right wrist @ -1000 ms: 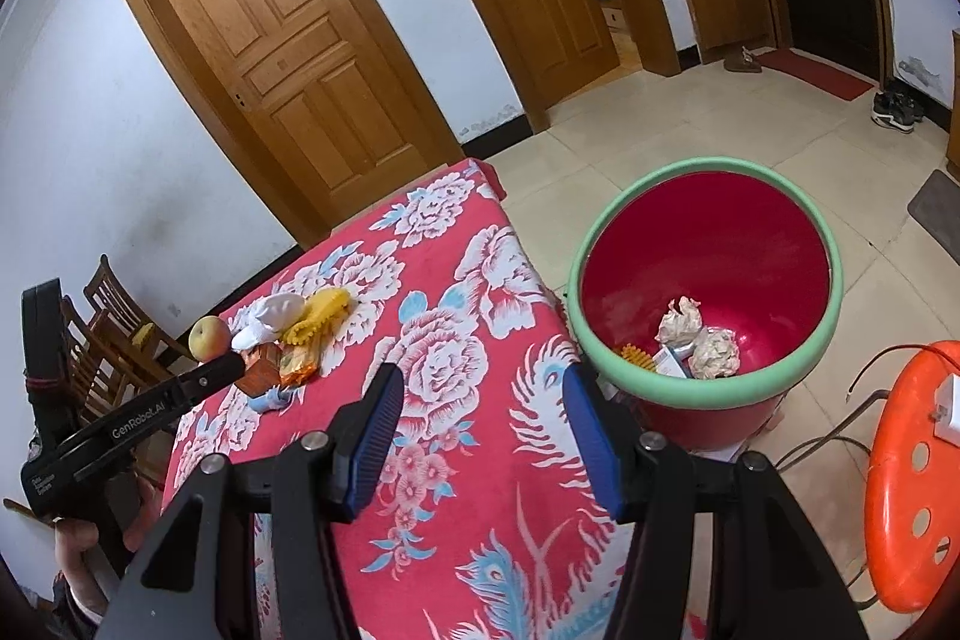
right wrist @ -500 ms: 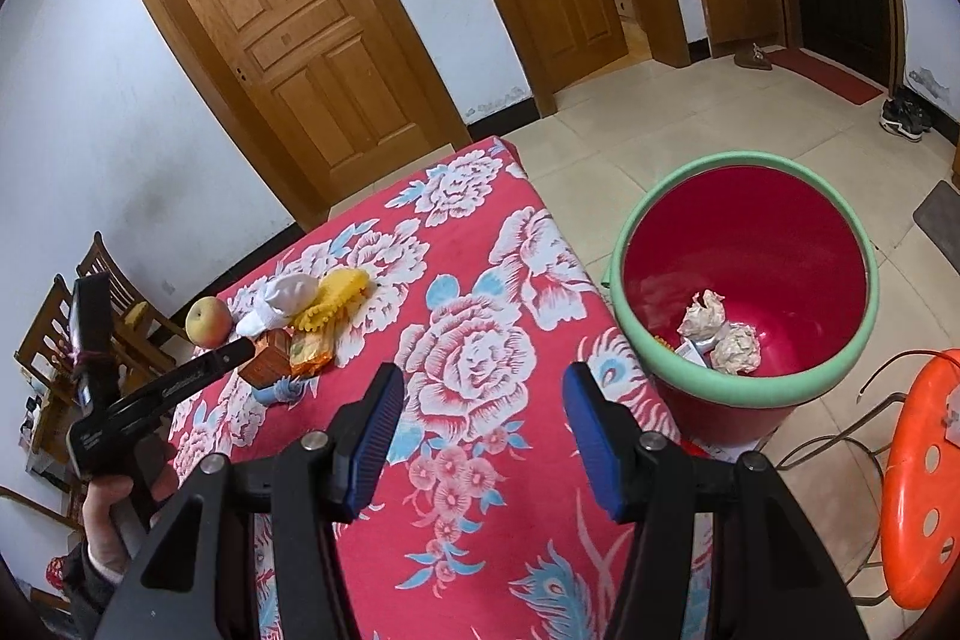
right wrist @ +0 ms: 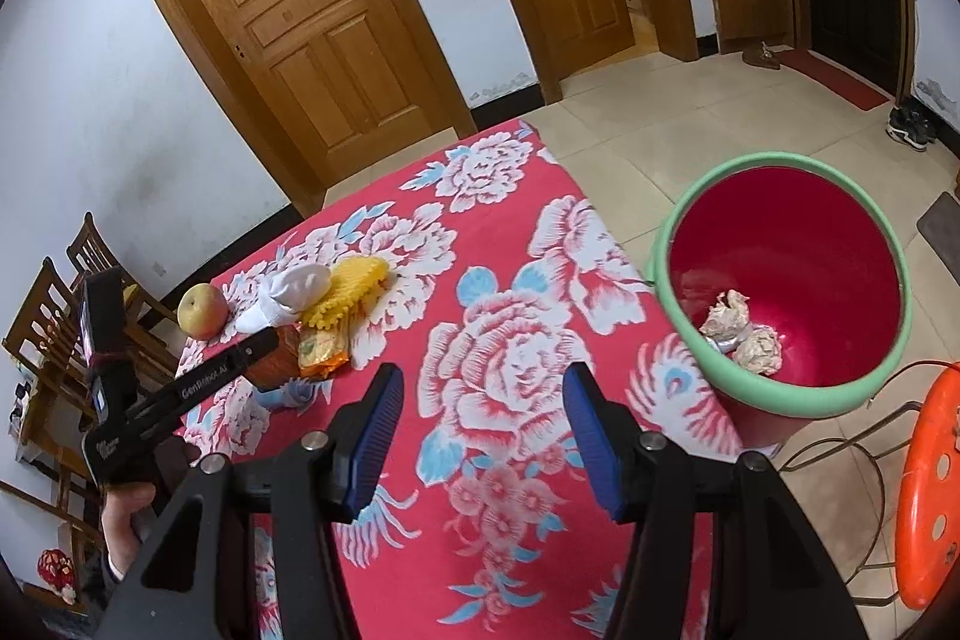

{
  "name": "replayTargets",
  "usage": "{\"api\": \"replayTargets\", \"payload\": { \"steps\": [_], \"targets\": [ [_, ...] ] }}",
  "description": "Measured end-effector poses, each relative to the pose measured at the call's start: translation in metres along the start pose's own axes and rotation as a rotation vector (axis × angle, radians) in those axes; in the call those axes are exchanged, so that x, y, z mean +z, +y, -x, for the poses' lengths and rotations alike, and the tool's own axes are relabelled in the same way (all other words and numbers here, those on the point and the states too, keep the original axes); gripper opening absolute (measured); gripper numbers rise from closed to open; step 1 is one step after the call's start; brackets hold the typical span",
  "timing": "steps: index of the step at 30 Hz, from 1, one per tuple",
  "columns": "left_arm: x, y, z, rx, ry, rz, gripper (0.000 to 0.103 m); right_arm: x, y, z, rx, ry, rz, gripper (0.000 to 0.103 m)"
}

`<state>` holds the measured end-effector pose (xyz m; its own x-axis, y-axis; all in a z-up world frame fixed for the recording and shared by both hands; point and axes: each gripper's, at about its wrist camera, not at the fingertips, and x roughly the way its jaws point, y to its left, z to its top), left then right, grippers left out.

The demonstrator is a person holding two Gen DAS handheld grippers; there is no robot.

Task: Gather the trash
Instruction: 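Grasp the orange printed box with the left tool, then grasp the second yellow foam net sleeve with the right tool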

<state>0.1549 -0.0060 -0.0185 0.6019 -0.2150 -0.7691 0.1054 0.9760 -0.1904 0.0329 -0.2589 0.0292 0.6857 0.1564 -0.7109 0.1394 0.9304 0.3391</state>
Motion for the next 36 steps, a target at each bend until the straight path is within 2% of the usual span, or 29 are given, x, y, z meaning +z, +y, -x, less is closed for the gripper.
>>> {"api": "replayTargets", "payload": {
  "steps": [4, 6, 13, 16, 27, 31, 36],
  "targets": [
    [-0.004, 0.003, -0.010, 0.002, 0.013, 0.003, 0.064, 0.003, 0.013, -0.011, -0.003, 0.010, 0.015, 0.058],
    [-0.005, 0.007, -0.013, 0.000, 0.009, 0.014, 0.060, 0.003, 0.020, -0.018, 0.000, 0.021, 0.028, 0.058],
    [-0.001, 0.023, 0.005, 0.002, -0.061, 0.059, 0.057, 0.007, 0.047, -0.038, 0.030, 0.045, 0.079, 0.058],
    [0.003, 0.035, 0.015, 0.034, -0.091, 0.091, 0.057, 0.011, 0.063, -0.046, 0.047, 0.043, 0.119, 0.058],
    [0.004, 0.081, 0.023, 0.154, -0.093, 0.228, 0.057, 0.030, 0.110, -0.091, 0.142, 0.042, 0.126, 0.058],
    [0.004, 0.091, 0.024, 0.155, -0.094, 0.262, 0.057, 0.036, 0.120, -0.117, 0.094, 0.056, 0.132, 0.058],
    [0.003, 0.093, 0.020, 0.140, -0.078, 0.266, 0.057, 0.040, 0.111, -0.149, -0.013, 0.088, 0.133, 0.058]
  ]
}}
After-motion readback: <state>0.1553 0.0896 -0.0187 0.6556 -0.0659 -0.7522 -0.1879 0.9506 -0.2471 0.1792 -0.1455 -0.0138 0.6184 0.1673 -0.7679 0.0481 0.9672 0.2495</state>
